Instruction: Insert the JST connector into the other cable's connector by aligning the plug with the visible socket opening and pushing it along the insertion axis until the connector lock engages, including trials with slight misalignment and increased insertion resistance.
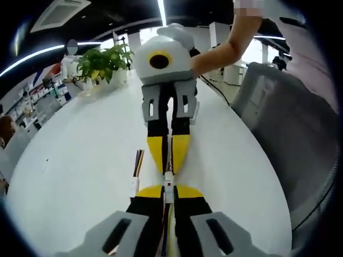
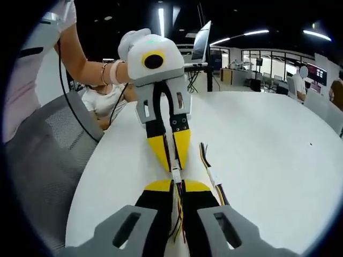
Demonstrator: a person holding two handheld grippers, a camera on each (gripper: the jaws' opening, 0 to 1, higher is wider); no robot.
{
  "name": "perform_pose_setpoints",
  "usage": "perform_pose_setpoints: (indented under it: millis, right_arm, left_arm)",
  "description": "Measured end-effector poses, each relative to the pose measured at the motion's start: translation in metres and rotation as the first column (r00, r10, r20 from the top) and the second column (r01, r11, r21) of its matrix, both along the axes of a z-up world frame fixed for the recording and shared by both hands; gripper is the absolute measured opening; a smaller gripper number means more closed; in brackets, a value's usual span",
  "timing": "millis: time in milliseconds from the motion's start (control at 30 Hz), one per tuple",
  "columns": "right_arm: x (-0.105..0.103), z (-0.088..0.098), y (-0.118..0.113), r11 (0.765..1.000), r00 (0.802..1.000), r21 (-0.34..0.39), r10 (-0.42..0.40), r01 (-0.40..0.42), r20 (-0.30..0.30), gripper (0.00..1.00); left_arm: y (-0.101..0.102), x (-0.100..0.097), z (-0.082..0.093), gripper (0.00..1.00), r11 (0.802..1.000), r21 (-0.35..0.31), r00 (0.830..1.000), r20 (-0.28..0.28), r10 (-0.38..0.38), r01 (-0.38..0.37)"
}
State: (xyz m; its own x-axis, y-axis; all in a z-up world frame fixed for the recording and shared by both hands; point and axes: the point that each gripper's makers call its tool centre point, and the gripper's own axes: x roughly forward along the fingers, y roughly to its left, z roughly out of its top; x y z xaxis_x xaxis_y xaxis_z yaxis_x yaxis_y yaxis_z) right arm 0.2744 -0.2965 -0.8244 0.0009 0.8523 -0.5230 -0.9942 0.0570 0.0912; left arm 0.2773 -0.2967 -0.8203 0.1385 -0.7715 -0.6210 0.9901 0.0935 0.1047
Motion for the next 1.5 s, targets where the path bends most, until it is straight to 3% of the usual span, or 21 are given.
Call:
perform_pose_setpoints:
  millis: [300, 667, 733, 867, 1233, 1400, 1500]
  right_arm:
    - [-0.0023, -0.0074, 0.0001, 0.999, 1.000, -0.035, 0.014, -0.013, 0.003, 0.02]
    - [-0.0038, -0.0022, 0.0032, 1.000, 0.999, -0.018, -0.007, 0.007, -0.038, 0.02]
    - [-0.0022, -0.0071, 0.0031, 0.998, 0.999, -0.056, 0.022, -0.021, 0.024, 0.02]
    - [-0.0053, -0.0093, 0.0033, 0.998, 1.000, -0.052, 0.022, -0.022, -0.004, 0.02]
    - [0.0002, -0.0001, 0.0018, 0.998, 0.995, -0.027, 0.051, -0.048, 0.088, 0.01]
    - [0.0005, -0.0007, 0.0016, 0.998, 0.993, -0.027, 0.062, -0.059, 0.101, 0.01]
    - [0.0010, -0.0021, 0.0003, 0.998, 0.995, -0.021, 0.054, -0.053, 0.078, 0.01]
  left_arm:
    - [0.0002, -0.0026, 0.0011, 0.00, 1.000, -0.004, 1.000, -0.012, 0.001, -0.001]
    - [-0.0046, -0.0036, 0.0014, 0.00, 1.000, -0.011, 1.000, -0.001, -0.015, 0.015]
    - [-0.0046, -0.0037, -0.0027, 0.00, 0.999, 0.022, 0.999, 0.021, -0.032, 0.031]
    - [-0.0049, -0.0060, -0.0052, 0.00, 0.999, 0.020, 1.000, 0.004, -0.031, 0.030]
    - [-0.0054, 0.0017, 0.0034, 0.00, 0.999, -0.036, 0.999, 0.038, -0.004, 0.006]
    - [-0.0068, 0.0022, 0.0031, 0.00, 0.999, -0.036, 0.999, 0.045, -0.011, 0.012]
    - [-0.0078, 0.0018, 0.0019, 0.00, 0.999, -0.041, 0.999, 0.047, -0.011, 0.013]
